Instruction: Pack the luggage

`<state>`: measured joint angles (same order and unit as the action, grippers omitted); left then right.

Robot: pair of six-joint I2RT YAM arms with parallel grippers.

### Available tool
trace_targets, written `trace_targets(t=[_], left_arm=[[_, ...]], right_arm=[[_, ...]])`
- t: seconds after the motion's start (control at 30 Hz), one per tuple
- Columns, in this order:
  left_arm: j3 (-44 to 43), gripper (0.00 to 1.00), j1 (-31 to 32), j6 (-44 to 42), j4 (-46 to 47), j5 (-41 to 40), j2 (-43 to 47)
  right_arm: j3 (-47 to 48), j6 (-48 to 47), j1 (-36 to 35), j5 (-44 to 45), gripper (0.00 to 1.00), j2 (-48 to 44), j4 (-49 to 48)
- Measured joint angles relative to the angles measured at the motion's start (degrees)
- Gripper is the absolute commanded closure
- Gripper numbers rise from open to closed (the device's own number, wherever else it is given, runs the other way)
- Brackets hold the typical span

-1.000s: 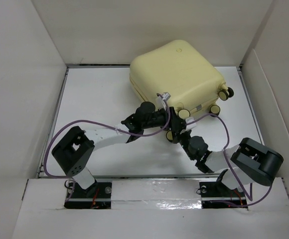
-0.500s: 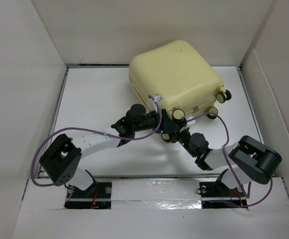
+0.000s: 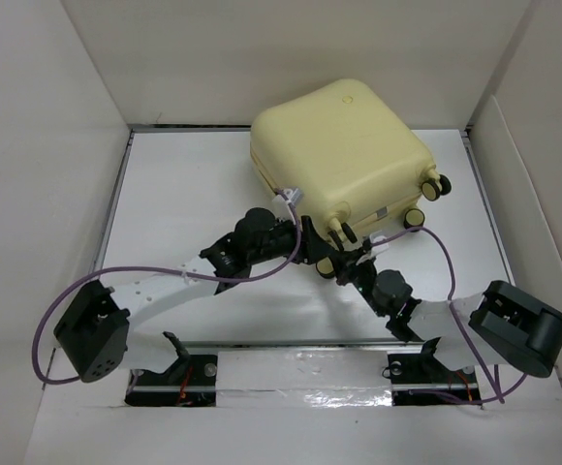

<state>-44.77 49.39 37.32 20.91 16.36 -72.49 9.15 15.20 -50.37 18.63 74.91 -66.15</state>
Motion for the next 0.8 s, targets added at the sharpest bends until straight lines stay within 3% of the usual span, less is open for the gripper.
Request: trace_targets(t=[0.27,0.47,0.67,0.8], left_arm=[[-7.82,0.65,-0.02,-1.36,-4.07,-0.02,-11.17],[-16.63,0.65,-1.07,-1.75,-13.60,1.90,-14.38],[-21.38,0.60,-2.05,-2.69,-22.88,2.97,-15.19],[-22.18,0.55,-3.61,-4.28,-26.10,4.96,-14.34]], right_arm=[[0.85,-1.70,-5.35,8.61,1.00,1.95,-0.98],[3.10,-2.58,-6.08,10.34,1.00,12.81,-7.63],[11.47,-4.74,-8.66,11.87,1.00,21.88,-9.97],[15.08,-4.92,-10.95,15.78,1.00,23.26,-10.08]])
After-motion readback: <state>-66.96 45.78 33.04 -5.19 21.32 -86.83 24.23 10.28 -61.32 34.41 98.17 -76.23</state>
